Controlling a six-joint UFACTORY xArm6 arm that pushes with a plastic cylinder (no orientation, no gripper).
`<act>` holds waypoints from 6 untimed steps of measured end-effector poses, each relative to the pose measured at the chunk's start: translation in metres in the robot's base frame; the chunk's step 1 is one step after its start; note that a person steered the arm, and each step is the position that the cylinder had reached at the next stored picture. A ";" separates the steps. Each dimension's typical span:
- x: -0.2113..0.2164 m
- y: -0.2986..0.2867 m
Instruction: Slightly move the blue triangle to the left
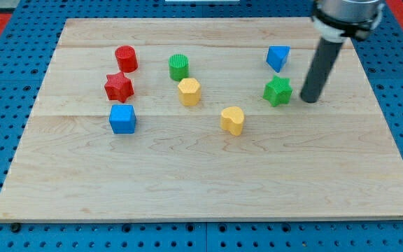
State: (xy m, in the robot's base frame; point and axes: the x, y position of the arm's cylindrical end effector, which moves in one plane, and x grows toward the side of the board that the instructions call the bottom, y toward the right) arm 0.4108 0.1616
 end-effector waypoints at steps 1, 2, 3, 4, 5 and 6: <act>-0.008 -0.007; -0.012 -0.043; -0.014 -0.052; -0.040 0.014; -0.080 0.025; -0.081 0.003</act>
